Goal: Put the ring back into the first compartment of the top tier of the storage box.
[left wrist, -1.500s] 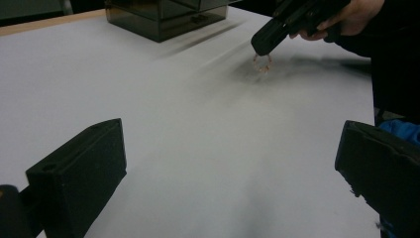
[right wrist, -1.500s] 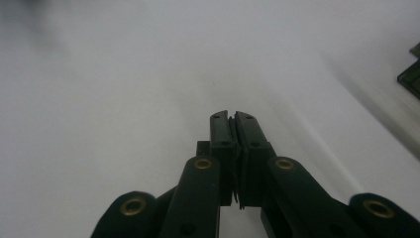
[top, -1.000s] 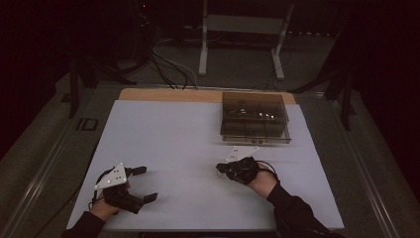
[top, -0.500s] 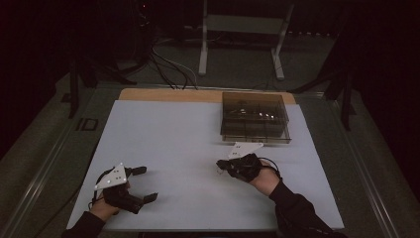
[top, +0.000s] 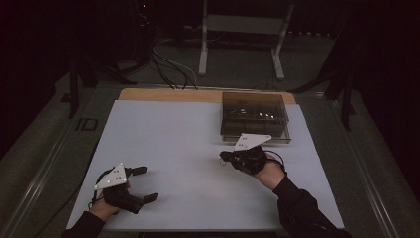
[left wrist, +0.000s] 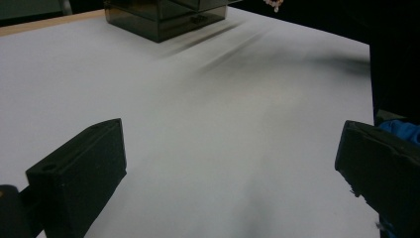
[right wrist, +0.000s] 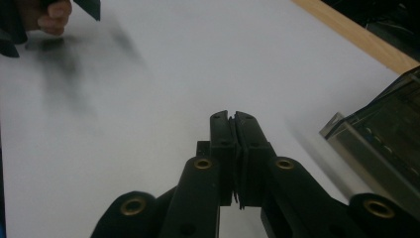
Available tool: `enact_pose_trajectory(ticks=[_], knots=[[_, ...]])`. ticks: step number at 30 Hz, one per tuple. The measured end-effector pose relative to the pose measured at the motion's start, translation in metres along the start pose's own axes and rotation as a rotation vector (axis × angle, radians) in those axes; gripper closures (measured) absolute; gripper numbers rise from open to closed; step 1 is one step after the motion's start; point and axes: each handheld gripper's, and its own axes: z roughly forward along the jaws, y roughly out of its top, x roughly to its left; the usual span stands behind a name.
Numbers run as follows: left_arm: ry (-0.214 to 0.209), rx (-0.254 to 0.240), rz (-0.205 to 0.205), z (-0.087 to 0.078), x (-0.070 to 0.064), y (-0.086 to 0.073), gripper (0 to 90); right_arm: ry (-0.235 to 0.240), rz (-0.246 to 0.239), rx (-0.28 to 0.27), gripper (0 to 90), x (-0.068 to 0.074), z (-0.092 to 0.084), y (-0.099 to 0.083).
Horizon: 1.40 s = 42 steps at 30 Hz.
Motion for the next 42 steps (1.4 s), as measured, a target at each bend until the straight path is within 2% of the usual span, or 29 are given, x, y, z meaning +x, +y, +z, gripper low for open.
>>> enact_pose_trajectory(ticks=[20, 32, 42], knots=[[-0.004, 0.002, 0.0, 0.001, 0.0, 0.0, 1.1, -0.022, -0.018, -0.041, 87.6, -0.009, -0.012, 0.021], [-0.003, 0.003, 0.0, 0.0, 0.0, 0.0, 1.1, -0.052, -0.012, -0.082, 87.6, -0.023, -0.021, 0.04], [-0.001, 0.002, 0.003, 0.0, 0.0, 0.0, 1.1, -0.073, 0.001, -0.095, 87.6, -0.032, -0.025, 0.043]])
